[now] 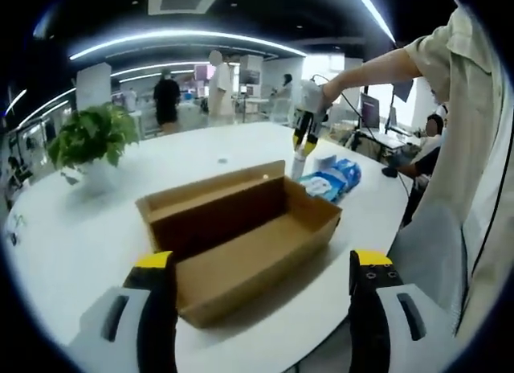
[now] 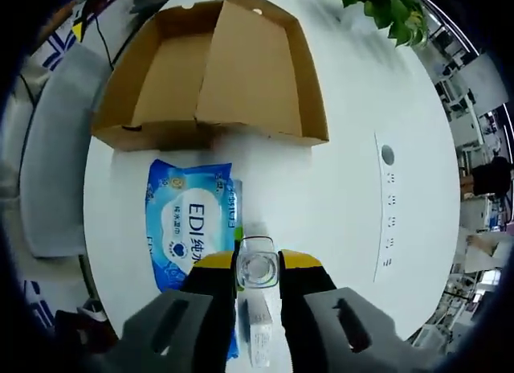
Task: Operate the shoe box by opening the lid, removing the specified soft item, and placing it in the target area until the item is outside and the box remains undamaged.
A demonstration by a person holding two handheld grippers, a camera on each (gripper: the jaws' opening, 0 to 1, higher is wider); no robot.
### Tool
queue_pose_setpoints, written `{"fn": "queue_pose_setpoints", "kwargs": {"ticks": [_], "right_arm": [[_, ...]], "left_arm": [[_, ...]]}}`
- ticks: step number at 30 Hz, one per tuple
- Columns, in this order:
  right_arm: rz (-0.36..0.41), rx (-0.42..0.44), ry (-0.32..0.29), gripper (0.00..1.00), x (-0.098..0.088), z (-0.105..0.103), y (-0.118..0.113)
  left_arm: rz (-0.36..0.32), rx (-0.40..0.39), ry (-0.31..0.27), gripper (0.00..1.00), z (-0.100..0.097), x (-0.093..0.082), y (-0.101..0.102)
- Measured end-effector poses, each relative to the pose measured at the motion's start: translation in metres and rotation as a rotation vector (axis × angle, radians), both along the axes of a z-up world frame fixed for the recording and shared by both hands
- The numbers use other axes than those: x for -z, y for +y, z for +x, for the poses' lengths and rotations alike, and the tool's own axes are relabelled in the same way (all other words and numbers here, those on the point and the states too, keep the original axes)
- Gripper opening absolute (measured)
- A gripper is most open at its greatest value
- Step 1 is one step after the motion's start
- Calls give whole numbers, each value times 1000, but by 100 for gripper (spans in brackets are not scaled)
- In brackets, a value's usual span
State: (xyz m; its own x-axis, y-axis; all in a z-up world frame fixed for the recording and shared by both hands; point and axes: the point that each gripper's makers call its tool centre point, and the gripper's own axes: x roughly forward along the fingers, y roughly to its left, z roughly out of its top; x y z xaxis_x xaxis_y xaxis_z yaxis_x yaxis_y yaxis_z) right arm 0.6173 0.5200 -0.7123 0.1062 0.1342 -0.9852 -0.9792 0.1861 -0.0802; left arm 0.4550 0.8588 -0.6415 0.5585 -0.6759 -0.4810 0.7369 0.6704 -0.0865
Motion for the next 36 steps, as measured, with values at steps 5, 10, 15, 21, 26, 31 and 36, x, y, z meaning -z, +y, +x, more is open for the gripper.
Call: {"fn": "queue_pose_setpoints", "kwargs": {"ticks": [5, 10, 15, 21, 26, 31, 36], "right_arm": [[8, 4, -3, 17, -2, 4, 2], [25, 13, 25, 17, -2, 3, 5], [1, -10, 27, 18, 3, 4, 2], [-6, -25, 16, 19, 4, 5, 1], [16, -18, -4, 25, 1, 10, 4], [40, -5, -30, 29, -6, 14, 7], [95, 95, -46, 32, -13, 19, 14]], "left_arm": [[5, -6, 15, 90, 0, 5, 1], [6, -7, 19, 90, 1, 6, -1], [15, -6, 22, 89, 1, 7, -2], [29, -23, 31, 86, 2, 10, 2], [68, -53, 37, 81, 6, 20, 11], [105, -102, 38, 75, 13, 27, 22], [130, -139, 31, 65, 20, 31, 32]]}}
